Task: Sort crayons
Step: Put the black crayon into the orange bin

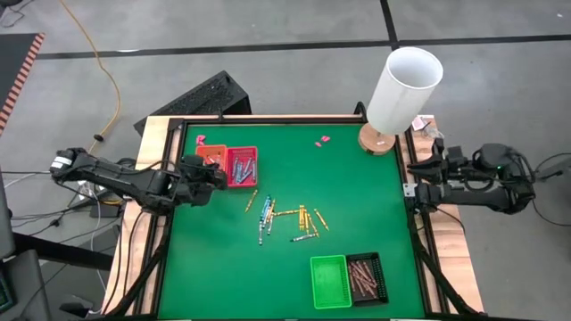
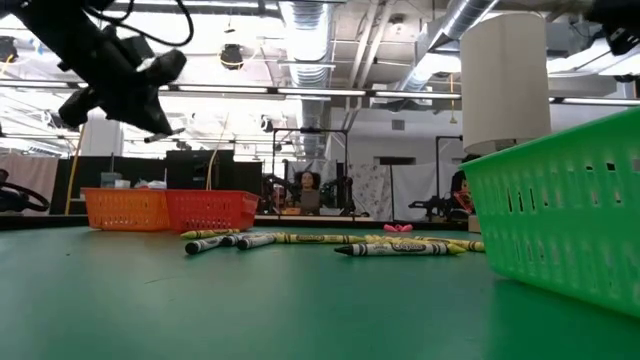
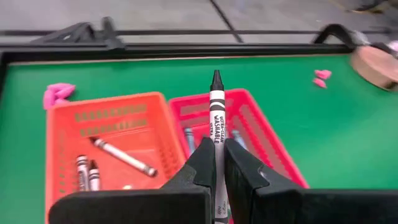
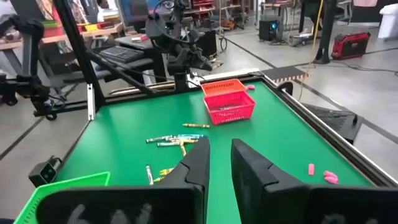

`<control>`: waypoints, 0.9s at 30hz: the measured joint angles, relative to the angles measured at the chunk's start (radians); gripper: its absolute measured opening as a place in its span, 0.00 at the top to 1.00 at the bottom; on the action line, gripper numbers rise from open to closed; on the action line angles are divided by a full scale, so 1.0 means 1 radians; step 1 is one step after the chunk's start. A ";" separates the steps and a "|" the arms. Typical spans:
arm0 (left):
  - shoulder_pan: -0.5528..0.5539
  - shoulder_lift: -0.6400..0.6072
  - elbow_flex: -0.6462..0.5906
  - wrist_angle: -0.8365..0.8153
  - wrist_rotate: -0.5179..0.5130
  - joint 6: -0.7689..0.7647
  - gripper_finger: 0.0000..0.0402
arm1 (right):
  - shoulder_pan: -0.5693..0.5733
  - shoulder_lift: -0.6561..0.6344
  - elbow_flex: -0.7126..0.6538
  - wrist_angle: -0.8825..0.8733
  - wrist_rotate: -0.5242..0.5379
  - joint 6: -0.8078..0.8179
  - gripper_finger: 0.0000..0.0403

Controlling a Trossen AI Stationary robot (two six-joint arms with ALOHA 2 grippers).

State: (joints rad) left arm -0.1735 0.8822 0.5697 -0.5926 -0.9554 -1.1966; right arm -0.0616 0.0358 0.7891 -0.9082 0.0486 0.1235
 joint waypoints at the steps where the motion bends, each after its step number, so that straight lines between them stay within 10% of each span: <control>1: 0.018 0.001 -0.005 0.000 0.003 -0.007 0.99 | 0.000 0.000 -0.009 0.006 0.000 -0.001 0.83; 27: 0.199 0.002 -0.211 0.096 0.133 -0.089 0.96 | 0.000 0.002 -0.020 0.005 -0.021 -0.020 0.83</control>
State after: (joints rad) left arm 0.0254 0.8837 0.3583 -0.4967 -0.8223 -1.2854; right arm -0.0612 0.0376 0.7689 -0.9033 0.0277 0.1040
